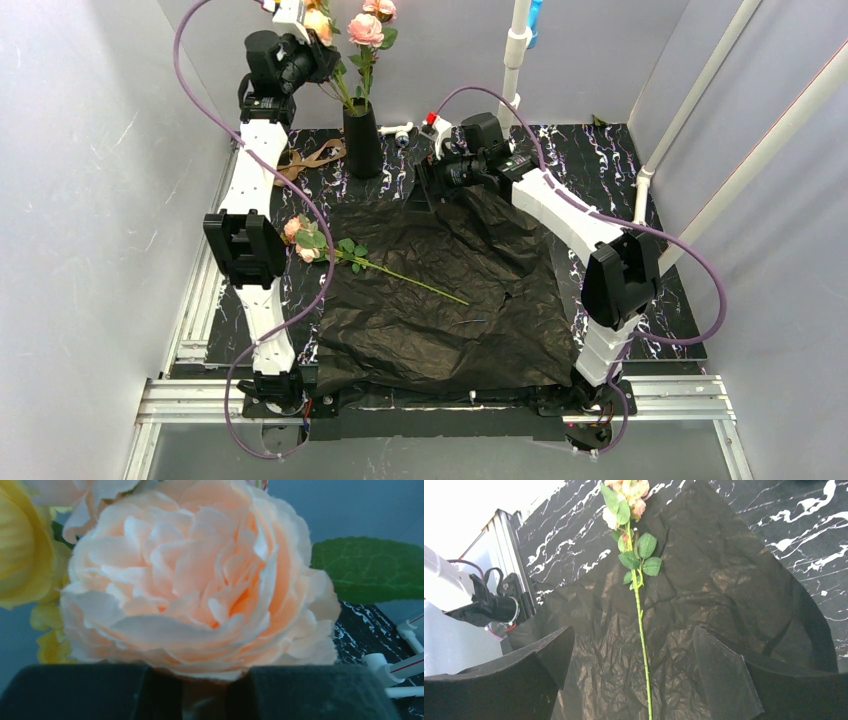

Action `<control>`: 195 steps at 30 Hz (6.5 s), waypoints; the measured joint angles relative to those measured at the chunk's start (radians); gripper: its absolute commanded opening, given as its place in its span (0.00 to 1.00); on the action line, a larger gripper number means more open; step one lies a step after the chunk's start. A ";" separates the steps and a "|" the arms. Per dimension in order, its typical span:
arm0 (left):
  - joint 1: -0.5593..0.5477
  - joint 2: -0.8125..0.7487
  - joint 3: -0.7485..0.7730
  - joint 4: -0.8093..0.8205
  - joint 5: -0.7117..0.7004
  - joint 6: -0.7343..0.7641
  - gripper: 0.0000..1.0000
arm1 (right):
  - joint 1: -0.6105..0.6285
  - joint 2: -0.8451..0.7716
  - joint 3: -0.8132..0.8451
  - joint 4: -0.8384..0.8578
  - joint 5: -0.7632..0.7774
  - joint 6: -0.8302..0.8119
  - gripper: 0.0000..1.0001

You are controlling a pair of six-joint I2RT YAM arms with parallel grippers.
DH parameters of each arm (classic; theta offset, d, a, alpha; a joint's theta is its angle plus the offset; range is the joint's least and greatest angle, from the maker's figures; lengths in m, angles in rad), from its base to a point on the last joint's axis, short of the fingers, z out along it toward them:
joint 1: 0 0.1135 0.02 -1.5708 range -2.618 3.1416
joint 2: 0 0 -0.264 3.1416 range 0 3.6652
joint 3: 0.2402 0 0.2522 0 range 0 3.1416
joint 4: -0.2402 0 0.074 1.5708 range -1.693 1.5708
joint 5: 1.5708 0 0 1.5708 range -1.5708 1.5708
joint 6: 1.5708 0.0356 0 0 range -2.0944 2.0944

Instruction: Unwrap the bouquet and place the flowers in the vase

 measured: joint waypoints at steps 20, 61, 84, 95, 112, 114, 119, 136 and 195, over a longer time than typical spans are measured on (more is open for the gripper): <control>0.199 -0.417 -0.276 -0.206 0.018 -0.112 1.00 | 0.151 0.069 0.071 -0.332 0.172 -0.341 0.85; 0.403 -0.953 -0.806 -0.603 0.252 -0.089 1.00 | 0.390 0.481 0.301 -0.358 0.540 -0.374 0.01; 0.318 -0.913 -0.906 -0.421 0.552 -0.266 0.79 | 0.217 0.027 -0.045 0.263 0.111 0.100 0.01; 0.183 -0.776 -0.811 -0.411 0.417 -0.286 0.33 | 0.219 0.005 -0.069 0.368 0.040 0.201 0.01; 0.158 -0.708 -0.733 -0.308 0.401 -0.386 0.00 | 0.214 -0.055 -0.080 0.361 0.039 0.172 0.91; 0.158 -0.706 -0.731 -0.271 0.400 -0.393 0.00 | 0.214 -0.076 -0.096 0.357 0.044 0.158 0.98; 0.156 -0.691 -0.661 -0.204 0.388 -0.378 0.00 | 0.198 -0.134 -0.133 0.327 0.055 0.148 0.98; 0.117 -0.489 -0.211 -0.025 0.063 -0.151 0.00 | -0.044 -0.146 -0.134 0.173 0.076 0.077 0.98; -0.039 -0.111 -0.238 -0.050 -0.084 0.004 0.71 | -0.129 -0.048 -0.105 0.051 0.034 0.007 0.98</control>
